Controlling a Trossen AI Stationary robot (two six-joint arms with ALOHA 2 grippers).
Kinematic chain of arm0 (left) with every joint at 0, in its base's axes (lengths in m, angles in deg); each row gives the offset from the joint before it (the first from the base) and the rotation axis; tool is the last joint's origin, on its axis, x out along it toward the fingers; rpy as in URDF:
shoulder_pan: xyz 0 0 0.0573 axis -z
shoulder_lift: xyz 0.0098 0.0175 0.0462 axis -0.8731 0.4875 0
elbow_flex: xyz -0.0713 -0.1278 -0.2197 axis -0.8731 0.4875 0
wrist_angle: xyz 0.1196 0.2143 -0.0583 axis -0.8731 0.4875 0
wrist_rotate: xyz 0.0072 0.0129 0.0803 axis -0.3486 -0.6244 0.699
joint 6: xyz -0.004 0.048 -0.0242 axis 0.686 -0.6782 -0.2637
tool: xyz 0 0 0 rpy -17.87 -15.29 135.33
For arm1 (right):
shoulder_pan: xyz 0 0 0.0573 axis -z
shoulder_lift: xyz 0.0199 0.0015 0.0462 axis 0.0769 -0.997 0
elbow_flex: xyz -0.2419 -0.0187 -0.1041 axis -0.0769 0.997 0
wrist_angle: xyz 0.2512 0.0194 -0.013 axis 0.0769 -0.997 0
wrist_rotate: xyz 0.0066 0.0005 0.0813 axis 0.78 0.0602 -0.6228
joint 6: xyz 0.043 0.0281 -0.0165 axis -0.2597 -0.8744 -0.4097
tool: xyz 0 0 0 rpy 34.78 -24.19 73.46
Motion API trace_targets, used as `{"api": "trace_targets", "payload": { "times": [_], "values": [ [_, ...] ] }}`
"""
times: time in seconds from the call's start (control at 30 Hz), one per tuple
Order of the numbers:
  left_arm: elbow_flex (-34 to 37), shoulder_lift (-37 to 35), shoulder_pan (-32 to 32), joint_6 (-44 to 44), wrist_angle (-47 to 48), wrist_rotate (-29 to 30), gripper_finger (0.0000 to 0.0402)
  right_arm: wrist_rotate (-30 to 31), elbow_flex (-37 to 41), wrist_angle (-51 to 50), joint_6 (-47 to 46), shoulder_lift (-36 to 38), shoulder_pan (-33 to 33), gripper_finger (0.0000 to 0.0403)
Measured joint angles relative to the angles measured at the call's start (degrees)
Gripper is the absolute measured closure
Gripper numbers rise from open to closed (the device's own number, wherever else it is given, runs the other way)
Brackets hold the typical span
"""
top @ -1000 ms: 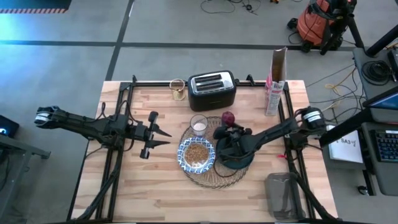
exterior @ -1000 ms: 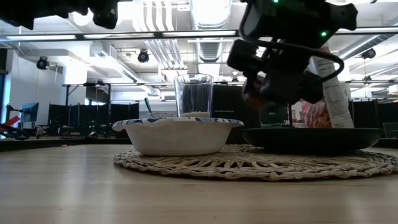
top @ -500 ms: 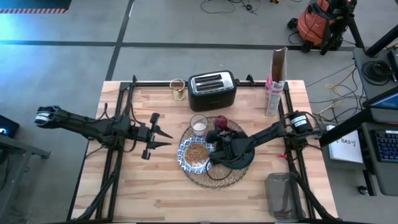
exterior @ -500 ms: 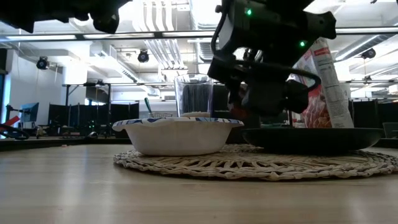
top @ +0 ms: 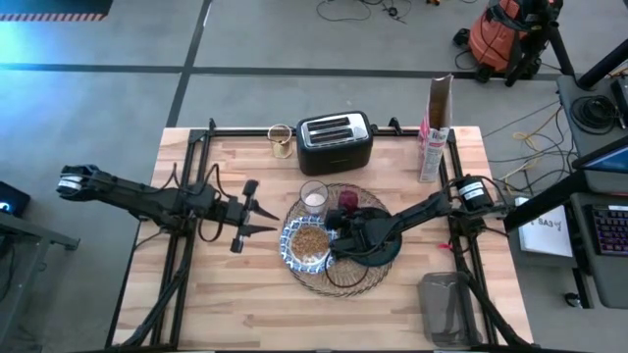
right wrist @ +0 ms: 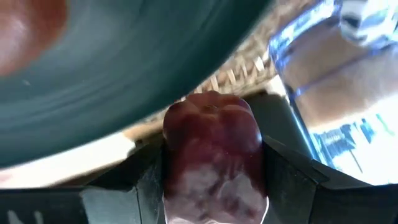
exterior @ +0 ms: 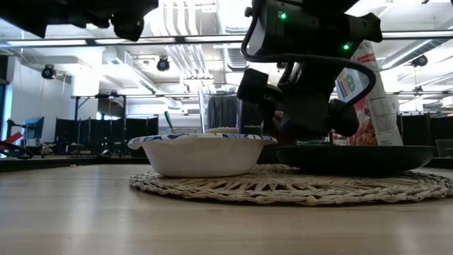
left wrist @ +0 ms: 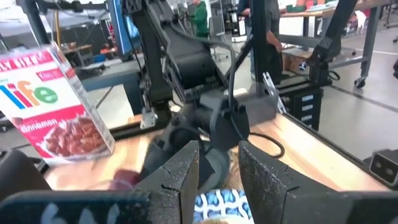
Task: Arrange a breakfast setting
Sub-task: Put the apple on the top of the brown place mat
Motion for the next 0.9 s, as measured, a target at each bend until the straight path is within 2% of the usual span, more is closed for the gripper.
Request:
{"api": "trace_targets", "payload": {
  "times": [0.5, 0.9],
  "values": [
    [-7.4, -0.1, 0.0, -2.8, 10.5, -0.1, 0.0306, -1.1, 0.1, 0.4, 0.1, 0.0, 1.4, 0.0193],
    [-7.0, 0.1, 0.0, -4.3, 11.5, -0.1, 0.0306, -1.6, 0.2, 0.7, 0.2, 0.0, 4.7, 0.0192]
  ]
}}
